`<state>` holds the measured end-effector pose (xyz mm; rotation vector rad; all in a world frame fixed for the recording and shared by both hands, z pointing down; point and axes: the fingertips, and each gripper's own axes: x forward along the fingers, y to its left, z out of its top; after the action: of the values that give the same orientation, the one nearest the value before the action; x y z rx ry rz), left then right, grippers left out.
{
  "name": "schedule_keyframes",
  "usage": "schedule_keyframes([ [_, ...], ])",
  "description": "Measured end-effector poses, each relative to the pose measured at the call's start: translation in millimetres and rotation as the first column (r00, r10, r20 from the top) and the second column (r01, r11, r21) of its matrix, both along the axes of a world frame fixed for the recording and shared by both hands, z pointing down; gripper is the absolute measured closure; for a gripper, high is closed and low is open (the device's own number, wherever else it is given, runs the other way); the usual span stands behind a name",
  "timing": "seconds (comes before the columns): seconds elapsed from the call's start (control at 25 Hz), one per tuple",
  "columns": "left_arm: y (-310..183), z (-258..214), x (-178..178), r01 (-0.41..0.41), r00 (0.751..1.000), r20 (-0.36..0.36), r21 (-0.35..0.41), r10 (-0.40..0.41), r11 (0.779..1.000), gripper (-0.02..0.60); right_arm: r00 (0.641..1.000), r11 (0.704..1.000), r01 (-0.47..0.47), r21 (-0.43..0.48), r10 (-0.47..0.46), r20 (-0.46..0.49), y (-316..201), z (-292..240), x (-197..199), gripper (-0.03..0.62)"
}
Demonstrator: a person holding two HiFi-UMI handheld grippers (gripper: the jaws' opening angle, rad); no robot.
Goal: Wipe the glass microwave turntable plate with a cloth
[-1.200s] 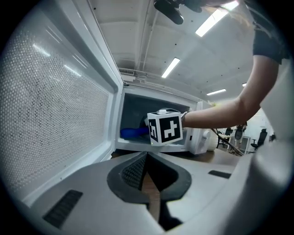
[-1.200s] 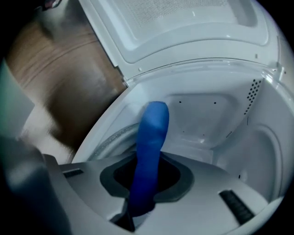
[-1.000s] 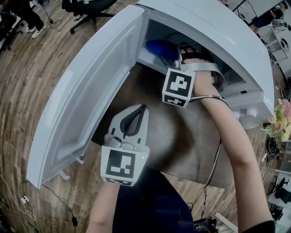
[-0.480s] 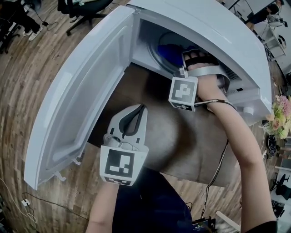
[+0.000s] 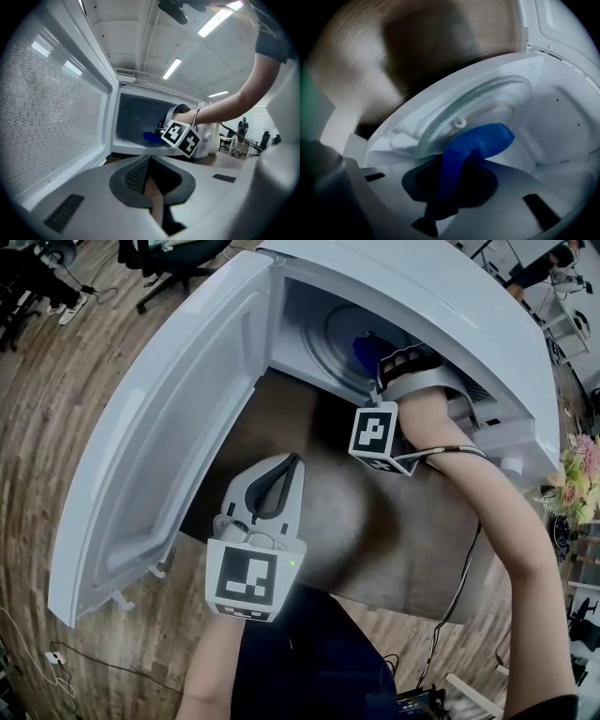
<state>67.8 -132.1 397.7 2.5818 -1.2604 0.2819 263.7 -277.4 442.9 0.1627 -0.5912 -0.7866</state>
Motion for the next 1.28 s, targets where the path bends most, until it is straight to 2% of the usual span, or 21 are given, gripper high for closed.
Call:
schedule_keyframes([
  [0.16,2,1,0,0.000,1.000,0.004,-0.001,0.000,1.000,0.577,0.980,0.997,-0.039,-0.074,0.023,-0.199,9,-3,20,0.534],
  [0.28,3,0,-1,0.000,1.000,0.004,0.000,0.000,1.000,0.577,0.957,0.991,-0.085,-0.107,0.052,-0.284,16,-4,37,0.534],
  [0.64,6,3,-1,-0.009,1.000,0.007,-0.003,0.009,1.000,0.577,0.959,0.991,-0.094,-0.094,0.065,-0.276,18,-4,44,0.537],
  [0.84,9,2,-4,-0.010,1.000,0.006,-0.003,0.010,1.000,0.577,0.985,0.995,-0.098,-0.030,0.092,-0.149,14,-13,34,0.537],
  [0.96,9,2,-7,-0.003,1.000,0.006,-0.003,0.003,1.000,0.577,0.996,0.996,-0.088,0.017,0.088,-0.030,11,-17,17,0.537],
  [1.08,7,3,-8,0.003,1.000,0.003,-0.003,-0.003,1.000,0.577,0.990,0.994,-0.086,0.069,0.078,0.115,6,-17,-1,0.537],
  [1.16,7,3,-10,0.007,1.000,0.007,-0.001,-0.007,1.000,0.577,0.965,0.987,-0.110,0.120,0.077,0.251,0,-20,-13,0.537],
  [1.2,7,3,-12,0.015,1.000,0.005,0.004,-0.015,1.000,0.577,0.940,0.981,-0.130,0.145,0.075,0.333,-3,-23,-19,0.536],
  [1.28,7,-1,-15,0.035,0.999,-0.015,0.019,-0.034,0.999,0.577,0.861,0.968,-0.168,0.187,0.052,0.505,-10,-30,-34,0.536],
])
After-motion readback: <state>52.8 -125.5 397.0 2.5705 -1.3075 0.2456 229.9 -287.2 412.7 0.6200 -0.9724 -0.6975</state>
